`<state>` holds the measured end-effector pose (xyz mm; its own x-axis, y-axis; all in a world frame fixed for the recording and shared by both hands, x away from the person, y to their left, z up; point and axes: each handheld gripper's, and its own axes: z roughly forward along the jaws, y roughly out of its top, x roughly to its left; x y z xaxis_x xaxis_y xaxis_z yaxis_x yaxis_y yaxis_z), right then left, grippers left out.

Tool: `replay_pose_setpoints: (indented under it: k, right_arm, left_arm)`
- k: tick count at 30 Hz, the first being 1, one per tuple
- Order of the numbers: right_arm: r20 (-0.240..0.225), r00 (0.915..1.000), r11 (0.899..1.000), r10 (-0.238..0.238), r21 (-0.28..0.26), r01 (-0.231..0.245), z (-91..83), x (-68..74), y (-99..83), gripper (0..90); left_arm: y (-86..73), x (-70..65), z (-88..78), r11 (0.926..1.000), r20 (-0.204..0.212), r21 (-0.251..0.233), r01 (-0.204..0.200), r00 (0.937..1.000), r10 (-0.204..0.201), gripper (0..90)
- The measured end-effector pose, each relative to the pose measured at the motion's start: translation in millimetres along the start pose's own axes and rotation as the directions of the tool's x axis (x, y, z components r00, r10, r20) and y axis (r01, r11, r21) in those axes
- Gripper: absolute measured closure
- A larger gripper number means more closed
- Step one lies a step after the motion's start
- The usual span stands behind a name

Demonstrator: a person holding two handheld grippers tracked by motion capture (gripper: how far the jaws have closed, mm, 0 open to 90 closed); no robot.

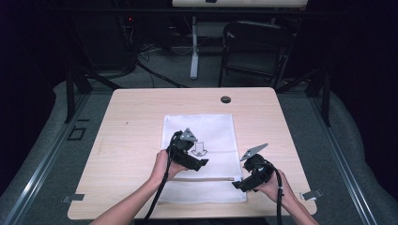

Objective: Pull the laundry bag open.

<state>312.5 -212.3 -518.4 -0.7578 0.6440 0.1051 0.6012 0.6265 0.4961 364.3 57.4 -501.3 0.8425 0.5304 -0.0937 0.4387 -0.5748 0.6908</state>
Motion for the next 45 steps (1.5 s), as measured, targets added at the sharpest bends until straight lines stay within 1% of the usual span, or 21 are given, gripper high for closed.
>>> replay_pose_setpoints:
  k: [8, 11, 14, 16, 17, 22, 23, 24, 26, 27, 29, 30, 31, 32, 36, 38, 39, 41, 43, 44, 45]
  right_arm:
    - [0.006, 0.9999, 1.0, 0.015, -0.006, -0.015, -0.9, -4.0, -2.6, 17.3]
    - [0.019, 0.9997, 1.0, 0.015, -0.001, -0.015, -1.8, -5.1, -3.2, 19.1]
    - [0.029, 0.9995, 1.0, 0.015, 0.005, -0.015, -1.3, -5.6, -2.9, 25.0]
    - [0.041, 0.9986, 0.999, 0.034, -0.011, -0.034, -0.2, -5.5, -3.3, 30.6]
    - [0.04, 0.9989, 1.0, 0.024, 0.003, -0.024, -0.8, -6.8, -3.3, 32.3]
    - [0.058, 0.9973, 0.999, 0.046, -0.013, -0.045, -1.2, -11.2, -5.0, 45.7]
    - [0.049, 0.9976, 0.999, 0.05, -0.017, -0.049, -0.7, -12.1, -5.2, 47.7]
    - [0.056, 0.9972, 0.999, 0.051, -0.012, -0.05, -0.8, -13.2, -5.5, 53.5]
    - [0.051, 0.9971, 0.998, 0.056, -0.015, -0.056, 0.9, -14.3, -5.7, 59.2]
    - [0.051, 0.9974, 0.999, 0.051, -0.01, -0.051, 1.2, -14.9, -5.8, 64.1]
    - [0.036, 0.9981, 0.999, 0.051, -0.015, -0.05, 3.3, -14.5, -5.8, 69.9]
    - [0.044, 0.9977, 0.999, 0.052, -0.014, -0.052, 4.5, -14.1, -5.8, 73.4]
    - [0.034, 0.998, 0.999, 0.053, -0.013, -0.053, 6.3, -13.3, -5.7, 75.3]
    - [0.042, 0.9983, 0.999, 0.039, 0.0, -0.039, 7.4, -13.4, -5.8, 77.6]
    - [0.038, 0.9986, 0.999, 0.036, 0.012, -0.036, 12.0, -11.6, -5.6, 84.2]
    - [0.034, 0.9987, 0.999, 0.038, 0.011, -0.038, 14.4, -10.9, -5.6, 86.3]
    - [0.038, 0.9988, 0.999, 0.031, 0.021, -0.032, 15.0, -10.7, -5.1, 87.5]
    - [0.034, 0.999, 0.999, 0.03, 0.021, -0.031, 16.7, -9.7, -4.9, 89.9]
    - [0.04, 0.999, 0.999, 0.02, 0.031, -0.021, 17.3, -9.8, -4.6, 90.0]
    - [0.042, 0.9989, 0.999, 0.022, 0.031, -0.023, 17.7, -9.6, -4.6, 90.0]
    - [0.039, 0.999, 0.999, 0.02, 0.037, -0.022, 18.2, -9.8, -4.7, 90.0]
  left_arm:
    - [1.3, -12.1, 16.2, 0.9997, 0.038, 0.01, -0.022, 0.999, 0.021, 12.0]
    - [1.4, -16.8, 21.4, 0.9992, 0.047, 0.02, -0.035, 0.9983, 0.034, 12.6]
    - [1.4, -20.2, 26.0, 0.9992, 0.063, 0.017, -0.036, 0.9974, 0.035, 14.8]
    - [1.6, -22.5, 29.5, 0.9991, 0.076, 0.013, -0.04, 0.9963, 0.039, 15.4]
    - [2.0, -24.0, 31.0, 0.9988, 0.077, 0.02, -0.045, 0.9961, 0.043, 15.4]
    - [3.5, -30.8, 40.9, 0.9976, 0.105, 0.022, -0.066, 0.9924, 0.063, 15.7]
    - [4.1, -32.5, 43.0, 0.997, 0.105, 0.027, -0.072, 0.9921, 0.069, 15.9]
    - [4.7, -33.8, 45.0, 0.9962, 0.109, 0.032, -0.081, 0.9911, 0.077, 16.0]
    - [5.5, -36.5, 49.6, 0.9959, 0.127, 0.035, -0.084, 0.9888, 0.079, 16.9]
    - [6.2, -38.8, 51.6, 0.9947, 0.118, 0.043, -0.094, 0.9891, 0.088, 17.4]
    - [6.5, -41.9, 57.1, 0.9932, 0.154, 0.044, -0.108, 0.9831, 0.1, 19.6]
    - [6.6, -44.4, 59.7, 0.9922, 0.143, 0.053, -0.113, 0.9842, 0.105, 21.0]
    - [6.7, -46.1, 62.2, 0.9912, 0.152, 0.058, -0.119, 0.9823, 0.109, 21.7]
    - [6.7, -47.0, 64.9, 0.99, 0.176, 0.057, -0.129, 0.9774, 0.118, 24.7]
    - [6.7, -52.8, 72.8, 0.9858, 0.203, 0.058, -0.158, 0.9687, 0.143, 34.2]
    - [6.4, -54.3, 75.8, 0.9833, 0.237, 0.065, -0.17, 0.9598, 0.15, 41.5]
    - [6.3, -55.7, 77.1, 0.9822, 0.227, 0.072, -0.174, 0.9617, 0.153, 42.7]
    - [5.7, -56.2, 80.0, 0.9816, 0.253, 0.066, -0.179, 0.9547, 0.157, 46.1]
    - [5.8, -58.1, 82.0, 0.9784, 0.244, 0.082, -0.19, 0.9557, 0.165, 49.8]
    - [5.5, -58.0, 84.1, 0.9788, 0.257, 0.075, -0.19, 0.9521, 0.165, 52.0]
    - [5.9, -58.7, 85.0, 0.9748, 0.248, 0.089, -0.204, 0.9523, 0.177, 55.2]
